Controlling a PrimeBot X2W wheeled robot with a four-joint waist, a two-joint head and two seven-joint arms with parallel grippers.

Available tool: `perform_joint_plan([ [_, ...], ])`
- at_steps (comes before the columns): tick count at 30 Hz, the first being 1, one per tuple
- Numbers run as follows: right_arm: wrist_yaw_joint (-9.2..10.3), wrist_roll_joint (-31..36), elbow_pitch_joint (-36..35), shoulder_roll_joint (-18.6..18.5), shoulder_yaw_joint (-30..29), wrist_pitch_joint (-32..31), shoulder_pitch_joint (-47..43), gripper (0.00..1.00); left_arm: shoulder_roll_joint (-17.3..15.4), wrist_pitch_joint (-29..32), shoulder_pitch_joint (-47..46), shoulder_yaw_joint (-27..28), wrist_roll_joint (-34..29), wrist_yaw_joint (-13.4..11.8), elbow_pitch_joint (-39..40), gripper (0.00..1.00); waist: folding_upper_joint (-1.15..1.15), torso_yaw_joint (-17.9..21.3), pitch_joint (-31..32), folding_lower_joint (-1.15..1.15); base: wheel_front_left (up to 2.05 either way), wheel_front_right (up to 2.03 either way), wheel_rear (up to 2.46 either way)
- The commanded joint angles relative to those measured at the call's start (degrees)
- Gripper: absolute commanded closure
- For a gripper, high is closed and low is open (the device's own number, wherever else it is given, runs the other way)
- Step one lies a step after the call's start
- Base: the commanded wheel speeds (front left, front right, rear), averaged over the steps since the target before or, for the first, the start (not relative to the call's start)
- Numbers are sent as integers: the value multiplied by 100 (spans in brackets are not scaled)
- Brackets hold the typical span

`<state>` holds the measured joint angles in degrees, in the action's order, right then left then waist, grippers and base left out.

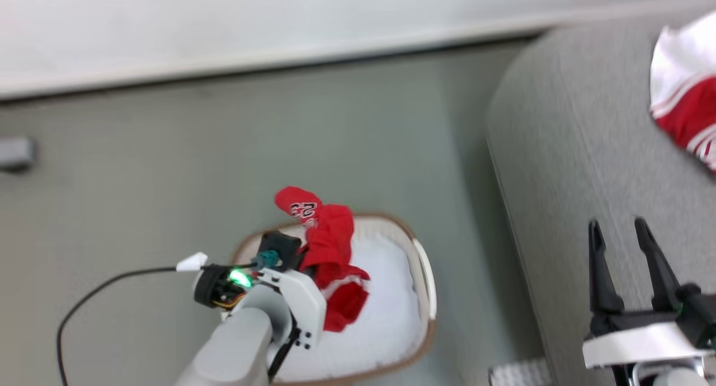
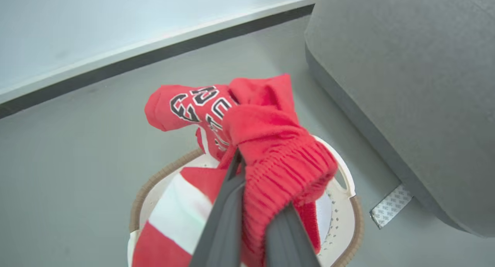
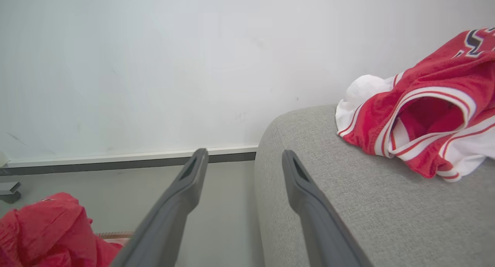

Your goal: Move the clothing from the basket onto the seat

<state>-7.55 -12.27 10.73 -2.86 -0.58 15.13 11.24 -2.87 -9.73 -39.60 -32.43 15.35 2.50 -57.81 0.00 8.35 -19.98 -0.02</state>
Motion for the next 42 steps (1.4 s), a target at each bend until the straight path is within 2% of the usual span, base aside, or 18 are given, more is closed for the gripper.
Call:
perform_joint_plan([
  [1,13,71,30,-6,-62,2,-145,0,-9,-25,111,-52,87,-48,154,100,0,-485,845,2,0,0,0],
  [9,13,201,182,-7,-172,3,-753,0,-15,33,631,19,606,-345,1102,100,0,-721,1852,2,0,0,0],
  [13,14,308,174,-8,-166,3,-985,0,-176,113,782,125,658,-481,1724,100,0,-770,2161,2,0,0,0],
  [24,14,351,110,-8,-61,-70,-1529,0,-755,727,1484,235,724,-885,3635,100,0,-754,2740,2,0,0,0],
  [33,13,304,-93,-7,116,-148,-1686,0,-1102,1203,1874,230,688,-1132,4752,100,0,-666,2763,2,0,0,0],
  [38,13,517,-418,-7,674,-291,-1473,0,-1166,1335,1922,176,653,-1188,5078,100,0,-639,2707,2,0,0,0],
  [42,13,454,-652,-236,1581,-574,-1157,0,-1145,1408,1900,117,648,-1206,5203,100,0,-641,2681,2,0,0,0],
])
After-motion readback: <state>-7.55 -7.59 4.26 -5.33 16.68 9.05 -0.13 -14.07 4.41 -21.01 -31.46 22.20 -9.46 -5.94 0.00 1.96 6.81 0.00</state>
